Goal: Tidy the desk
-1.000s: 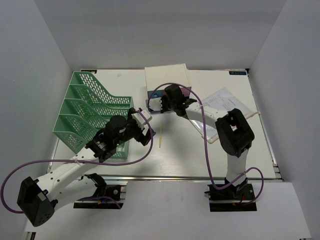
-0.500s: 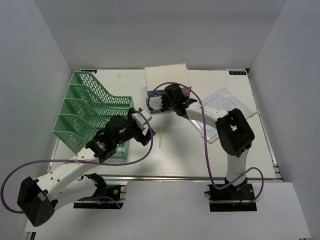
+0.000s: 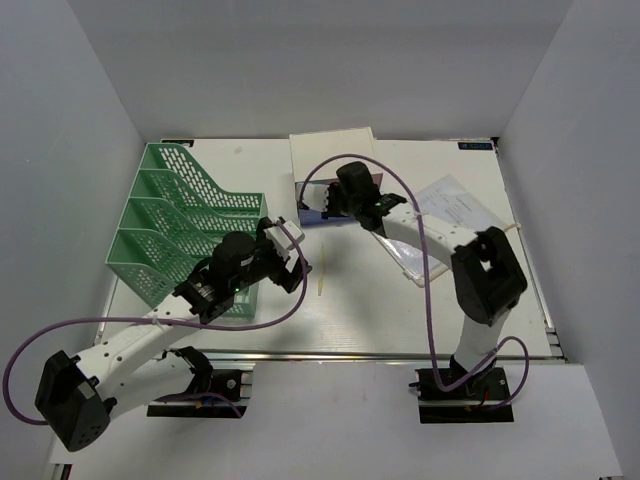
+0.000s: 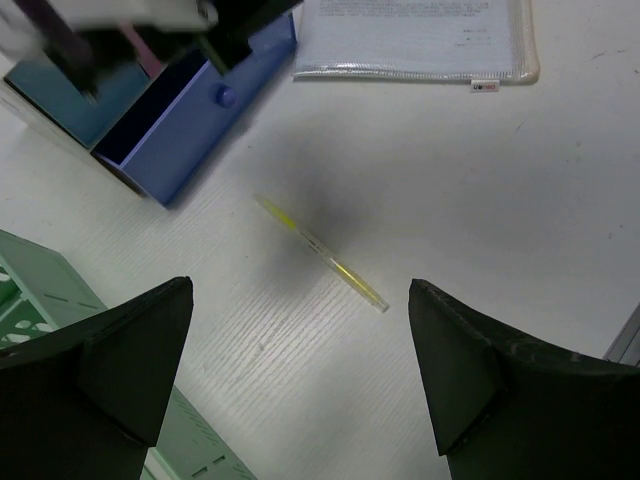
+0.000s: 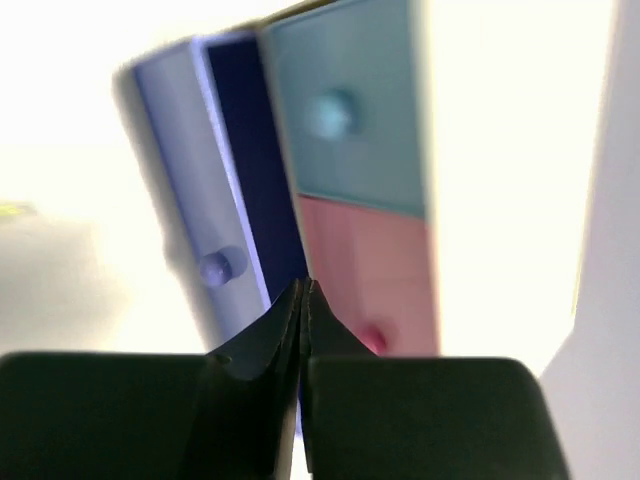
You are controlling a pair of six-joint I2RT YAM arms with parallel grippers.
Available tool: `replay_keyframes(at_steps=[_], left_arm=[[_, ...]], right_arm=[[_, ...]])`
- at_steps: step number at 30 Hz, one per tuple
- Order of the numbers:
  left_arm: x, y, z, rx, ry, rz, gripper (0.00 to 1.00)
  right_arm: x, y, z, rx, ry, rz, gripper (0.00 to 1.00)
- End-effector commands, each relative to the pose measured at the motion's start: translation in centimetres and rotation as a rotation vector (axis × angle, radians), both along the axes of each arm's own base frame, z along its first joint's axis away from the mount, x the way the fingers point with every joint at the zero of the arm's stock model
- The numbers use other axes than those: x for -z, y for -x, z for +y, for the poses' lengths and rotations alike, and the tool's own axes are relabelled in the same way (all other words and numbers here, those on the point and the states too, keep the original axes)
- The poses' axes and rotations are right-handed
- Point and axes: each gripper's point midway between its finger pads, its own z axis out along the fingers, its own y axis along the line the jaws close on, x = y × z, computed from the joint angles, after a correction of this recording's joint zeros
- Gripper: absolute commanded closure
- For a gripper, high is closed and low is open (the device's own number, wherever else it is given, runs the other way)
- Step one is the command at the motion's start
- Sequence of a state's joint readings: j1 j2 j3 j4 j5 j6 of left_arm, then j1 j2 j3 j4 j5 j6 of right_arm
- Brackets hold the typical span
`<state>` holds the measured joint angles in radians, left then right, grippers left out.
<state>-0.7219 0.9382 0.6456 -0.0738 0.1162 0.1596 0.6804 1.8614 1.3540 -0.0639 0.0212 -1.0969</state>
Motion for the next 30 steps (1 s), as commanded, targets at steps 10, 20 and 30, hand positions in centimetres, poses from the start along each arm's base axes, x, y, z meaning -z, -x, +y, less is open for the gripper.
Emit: replay_keyframes(at_steps=[10,20,30], left_arm=[[3.6,-1.5,-2.6,-0.122,0.092,0.299,0.23],[5.6,-4.8,-2.8,-0.395,0.04,0.431,0.39],[10.2,-6.5,-2.3,-0.654,-0.214,0.471,0.62]], right_arm=[[-5.0,6.7,-9.2,0.453,-0.597,0.424,0.8],[-3.7,9.7,-15.0,0.544,-0.777,0.586,0.55],[-5.3,9.7,-17.3,0.542,-0.847,0.586,1.0]])
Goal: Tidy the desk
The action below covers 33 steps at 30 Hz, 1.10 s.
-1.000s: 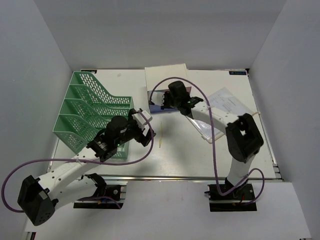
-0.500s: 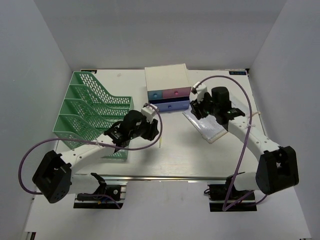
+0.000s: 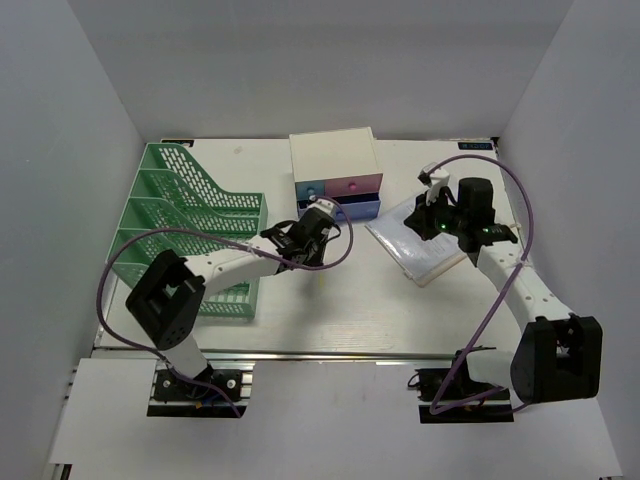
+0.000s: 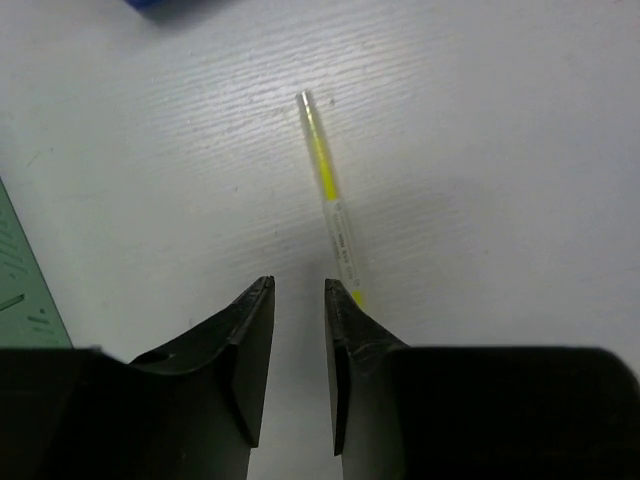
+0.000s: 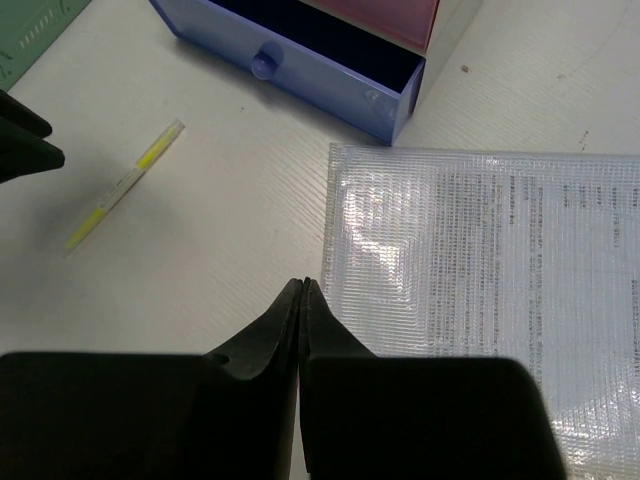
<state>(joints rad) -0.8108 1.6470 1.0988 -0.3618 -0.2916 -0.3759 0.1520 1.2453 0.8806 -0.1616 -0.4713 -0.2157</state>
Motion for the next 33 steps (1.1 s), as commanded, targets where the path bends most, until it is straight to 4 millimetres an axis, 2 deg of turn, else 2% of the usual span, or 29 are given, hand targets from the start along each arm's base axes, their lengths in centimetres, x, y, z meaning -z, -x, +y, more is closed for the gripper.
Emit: replay_keyframes(at_steps=[1,3,4,5,11,19,33], left_arm=[[-0.5,0.1,1.5,-0.087,-0.093,-0.014,0.63],[-0.5,-0.3,1.3,-0.099,-0.097,-0.013,0.63],[0.1,0.1,1.1,-0.089,-0.115,0.002,0.61],[0.0,-0.1,0.8,-0.089,-0.114,0.004,0.56],[1.4,0.6,-0.8,-0.053,-0.13,0.03,0.45],[2.7,0.8,-1.4,-0.032,-0.127,0.06,0.46],[3.5,0.8,-2.6,0.004,-0.105,0.086,0.49]], right_arm=[[-1.6,0.6,0.2,-0.029,-0.048,-0.032,1.0],[-1.9,0.6,0.0,-0.024,-0.05,-0.043,1.0],[-1.9,0.6,-0.1,-0.025,-0.051,-0.046,1.0],[-2.0,0.6,-0.1,-0.024,-0.05,-0.051,1.0],[-1.7,0.6,-0.5,-0.02,-0.042,-0.053,1.0],[-1.5,0.7,-0.7,-0.025,-0.039,-0.056,1.0],[-1.1,0.7,-0.9,-0.026,-0.028,-0.056,1.0]])
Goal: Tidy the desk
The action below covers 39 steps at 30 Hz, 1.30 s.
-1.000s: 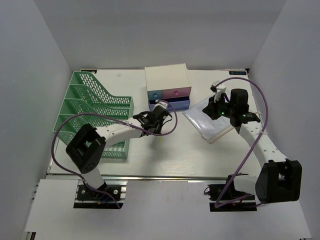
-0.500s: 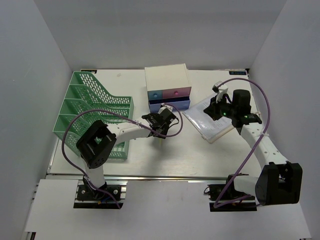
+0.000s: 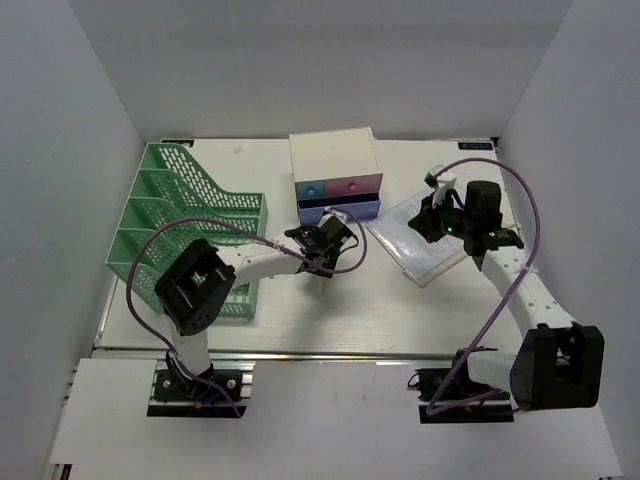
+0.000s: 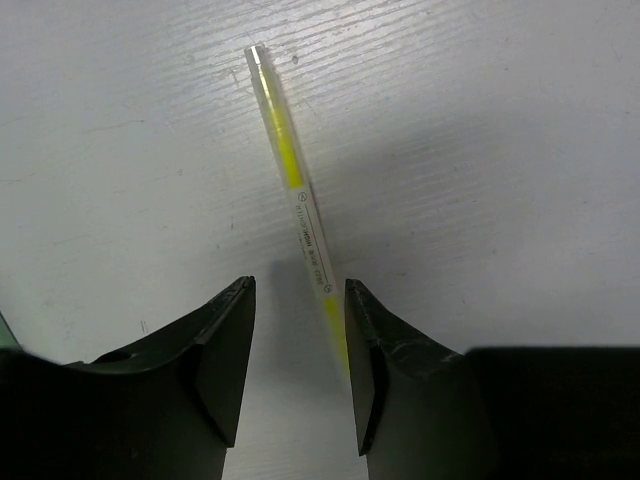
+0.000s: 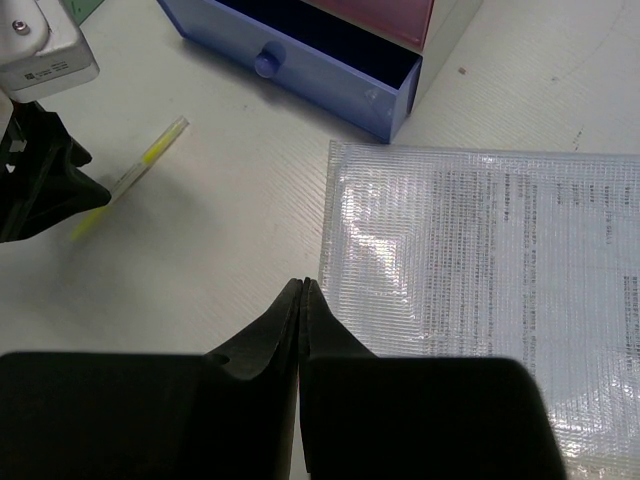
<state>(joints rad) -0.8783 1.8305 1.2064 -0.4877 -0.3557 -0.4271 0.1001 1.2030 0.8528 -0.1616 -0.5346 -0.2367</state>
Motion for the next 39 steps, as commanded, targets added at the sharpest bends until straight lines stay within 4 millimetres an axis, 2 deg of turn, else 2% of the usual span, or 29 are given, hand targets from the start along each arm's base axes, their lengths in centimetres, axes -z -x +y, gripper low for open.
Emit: replay_keyframes(at_steps=[1,14,20,24,29,31,32,34,35,37,39], left_arm=[[-1.0,-0.7,-1.6,0.013,0.053,-0.018,0.49],[0.4,-1.0,-2.2,0.019,0.038,0.002,0.54],[1.3,-0.7,-1.7,0.016,0.04,0.026,0.59],[1.9,-0.4,-1.1,0.012,0.047,0.036,0.64],[2.4,0.2,-0.9,0.038,0.054,0.044,0.78],[1.7,0.2,-1.3,0.084,0.065,0.035,0.83],[1.1,0.0,-1.6,0.109,0.073,0.021,0.87],[-0.9,-0.4,-2.3,0.223,0.075,-0.022,0.9],[-1.9,-0.5,-3.0,0.295,0.082,-0.041,0.95],[-3.9,-0.7,-3.2,0.445,0.038,-0.096,0.97],[-5.6,-1.5,-3.3,0.564,-0.023,-0.16,0.99]], right_arm=[[-0.6,0.1,0.0,-0.013,-0.005,-0.033,1.0],[-0.6,0.1,0.0,-0.015,-0.005,-0.034,1.0],[-0.5,0.1,-0.1,-0.015,-0.006,-0.034,1.0],[-0.7,0.2,-0.1,-0.017,-0.01,-0.038,1.0],[-0.5,0.2,-0.1,-0.023,-0.012,-0.033,1.0],[-0.5,0.2,-0.1,-0.024,-0.014,-0.033,0.99],[-0.4,0.3,-0.1,-0.027,-0.013,-0.031,0.87],[-0.3,0.4,-0.2,-0.034,-0.012,-0.033,0.74],[-0.5,0.4,-0.1,-0.04,-0.011,-0.04,0.63],[-0.5,0.5,-0.2,-0.048,-0.008,-0.046,0.61],[-0.6,0.5,-0.2,-0.052,-0.006,-0.053,0.66]])
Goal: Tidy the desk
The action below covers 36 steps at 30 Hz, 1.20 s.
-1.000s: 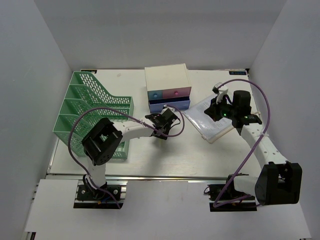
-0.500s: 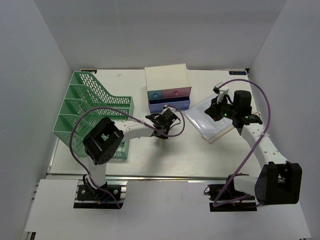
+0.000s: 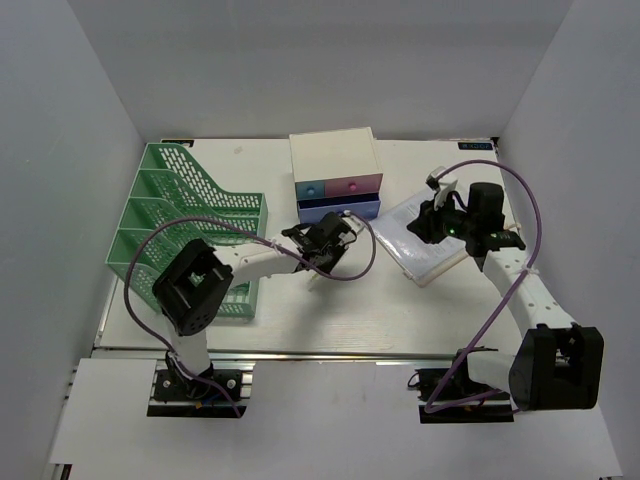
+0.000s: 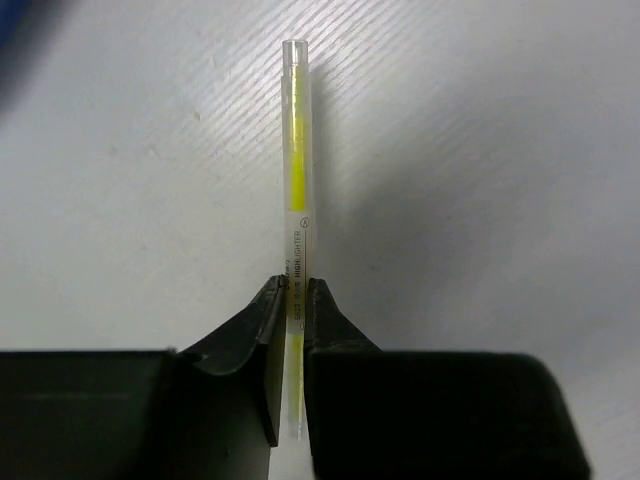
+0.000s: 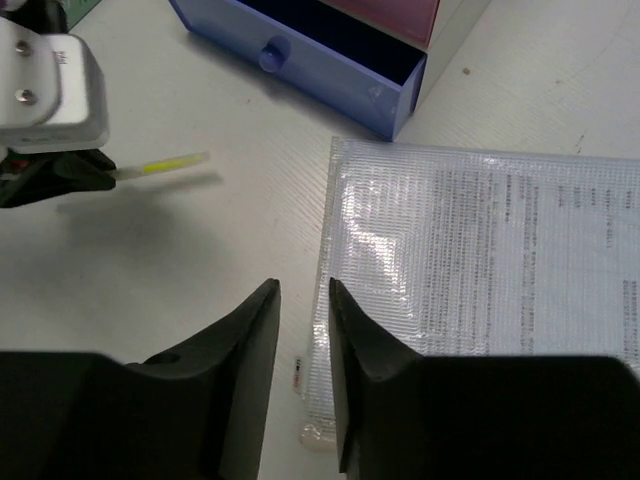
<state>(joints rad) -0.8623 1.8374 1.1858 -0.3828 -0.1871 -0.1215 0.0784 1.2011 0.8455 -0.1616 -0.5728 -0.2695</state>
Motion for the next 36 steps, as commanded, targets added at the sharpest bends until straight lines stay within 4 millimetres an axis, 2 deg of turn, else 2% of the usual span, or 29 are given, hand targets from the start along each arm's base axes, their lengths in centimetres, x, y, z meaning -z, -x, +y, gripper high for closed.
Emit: replay_keyframes(at_steps=[1,2,4,6,9,13,18,22,26,30,36], left_arm=[[-6.6,-1.6,-1.5,0.279,-0.002,-0.181,1.0],[-7.8,-1.9,-1.5,0.304,-0.005,-0.224,1.0],[-9.4,-2.9,-1.7,0.384,-0.037,-0.318,1.0],[-11.1,-3.6,-1.5,0.436,-0.068,-0.407,1.0],[-13.1,-3.9,-2.8,0.612,-0.09,-0.519,1.0],[-14.4,-5.6,-4.0,0.716,-0.151,-0.614,1.0],[-13.1,-9.0,-4.5,0.738,-0.223,-0.637,1.0],[-13.5,-11.5,-4.6,0.728,-0.233,-0.674,1.0],[-12.4,-12.9,-4.7,0.742,-0.261,-0.645,1.0],[-12.7,-14.4,-4.4,0.704,-0.252,-0.692,1.0],[-11.7,-15.6,-3.7,0.67,-0.264,-0.704,1.0]], right_arm=[[-0.6,0.4,0.2,-0.029,-0.004,-0.041,0.7],[-0.8,0.4,0.1,-0.024,0.0,-0.047,0.86],[-0.9,0.3,-0.1,-0.015,0.007,-0.06,1.0],[-0.9,0.3,-0.2,-0.013,0.016,-0.07,1.0],[-1.2,0.4,-0.4,-0.006,0.022,-0.095,1.0],[-1.5,0.2,-0.6,0.004,0.027,-0.111,1.0],[-1.6,0.2,-0.7,0.01,0.034,-0.117,1.0],[-1.6,0.1,-0.8,0.013,0.036,-0.122,1.0],[-1.5,0.1,-0.8,0.012,0.04,-0.124,1.0],[-1.5,0.1,-0.8,0.012,0.041,-0.122,1.0],[-1.4,0.1,-0.9,0.017,0.044,-0.122,1.0]])
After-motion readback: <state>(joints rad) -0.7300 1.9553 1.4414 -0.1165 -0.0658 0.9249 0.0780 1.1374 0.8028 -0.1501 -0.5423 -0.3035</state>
